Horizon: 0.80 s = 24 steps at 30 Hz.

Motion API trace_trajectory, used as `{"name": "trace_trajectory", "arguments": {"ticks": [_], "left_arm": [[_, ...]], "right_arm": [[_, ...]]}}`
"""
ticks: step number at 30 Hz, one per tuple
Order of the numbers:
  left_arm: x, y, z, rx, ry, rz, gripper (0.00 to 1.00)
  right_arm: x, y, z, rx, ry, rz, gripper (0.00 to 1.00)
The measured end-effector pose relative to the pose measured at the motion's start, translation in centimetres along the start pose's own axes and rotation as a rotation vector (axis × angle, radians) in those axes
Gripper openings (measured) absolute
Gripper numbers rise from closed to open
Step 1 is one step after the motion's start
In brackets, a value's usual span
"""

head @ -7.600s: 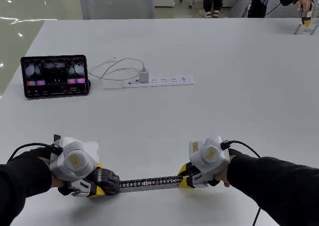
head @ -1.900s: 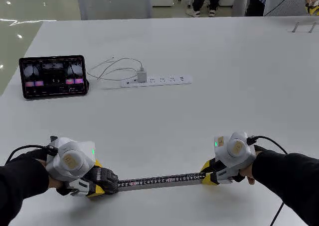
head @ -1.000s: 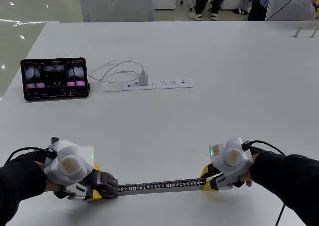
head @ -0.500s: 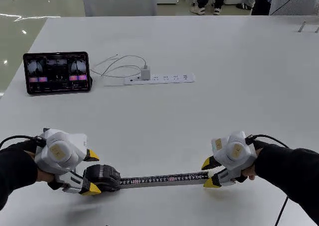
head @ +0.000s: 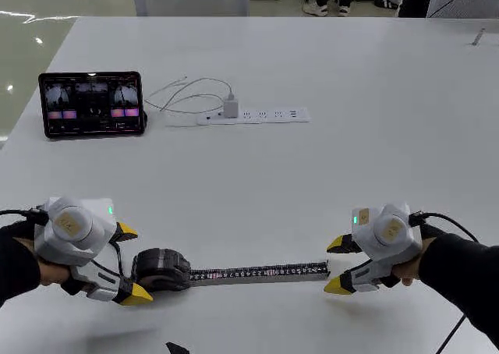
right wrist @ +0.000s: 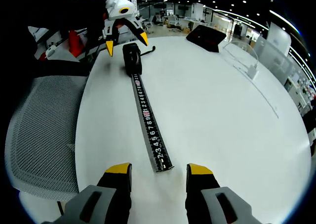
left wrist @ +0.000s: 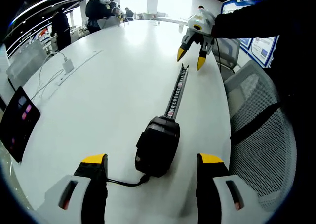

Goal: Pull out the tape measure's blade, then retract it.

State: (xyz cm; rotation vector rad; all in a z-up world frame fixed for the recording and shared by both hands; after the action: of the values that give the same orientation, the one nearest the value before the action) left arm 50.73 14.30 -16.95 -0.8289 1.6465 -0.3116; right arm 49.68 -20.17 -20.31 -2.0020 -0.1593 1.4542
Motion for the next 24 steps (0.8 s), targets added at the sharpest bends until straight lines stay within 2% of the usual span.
{"name": "trace_trajectory", "arguments": {"ticks": [3, 5, 9, 12, 16, 19, 22, 23, 24], "left_arm": [[-0.5, 0.0, 0.1, -0.065, -0.036, -0.076, 0.73], [-0.8, 0.1, 0.1, -0.108, -0.054, -0.111, 0.74], [-1.4, 0.4, 0.1, -0.137, -0.086, -0.149, 0.76], [-1.8, 0.6, 0.1, -0.178, -0.115, -0.202, 0.79], [-1.8, 1.2, -0.1, -0.271, -0.123, -0.255, 0.84], [-2.0, 1.6, -0.2, -0.270, -0.157, -0.282, 0.85], [-2.2, 2.1, -0.4, -0.287, -0.192, -0.303, 0.87], [-2.6, 2.2, -0.1, -0.259, -0.255, -0.312, 0.87], [-2.7, 2.4, -0.3, -0.262, -0.261, -0.317, 0.88]], "right_arm": [[-0.4, 0.0, 0.0, 0.049, 0.029, -0.025, 0.45], [-0.7, 0.0, -0.1, 0.075, 0.048, -0.035, 0.46], [-1.3, 0.1, -0.2, 0.125, 0.078, -0.059, 0.49], [-1.9, 0.0, -0.3, 0.198, 0.118, -0.094, 0.50], [-2.4, 0.7, 0.0, 0.228, 0.144, -0.102, 0.53], [-2.9, 0.6, 0.0, 0.288, 0.188, -0.140, 0.56], [-3.5, 0.9, 0.3, 0.299, 0.204, -0.157, 0.62], [-3.7, 1.0, 0.4, 0.314, 0.214, -0.161, 0.63], [-3.9, 1.1, 0.5, 0.319, 0.218, -0.164, 0.64]]}}
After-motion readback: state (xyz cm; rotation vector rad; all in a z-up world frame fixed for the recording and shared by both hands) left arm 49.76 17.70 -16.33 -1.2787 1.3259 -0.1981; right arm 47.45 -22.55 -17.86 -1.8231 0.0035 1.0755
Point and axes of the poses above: the centre of the closed fingertips' face, and the gripper's own axes: x roughly forward along the fingers, z roughly to its left, y roughly out of its underside, the point moved 5 cm from there along -x, roughly backward along the fingers, and after that the axes turned 15 degrees about y, right-handed, at the moved point
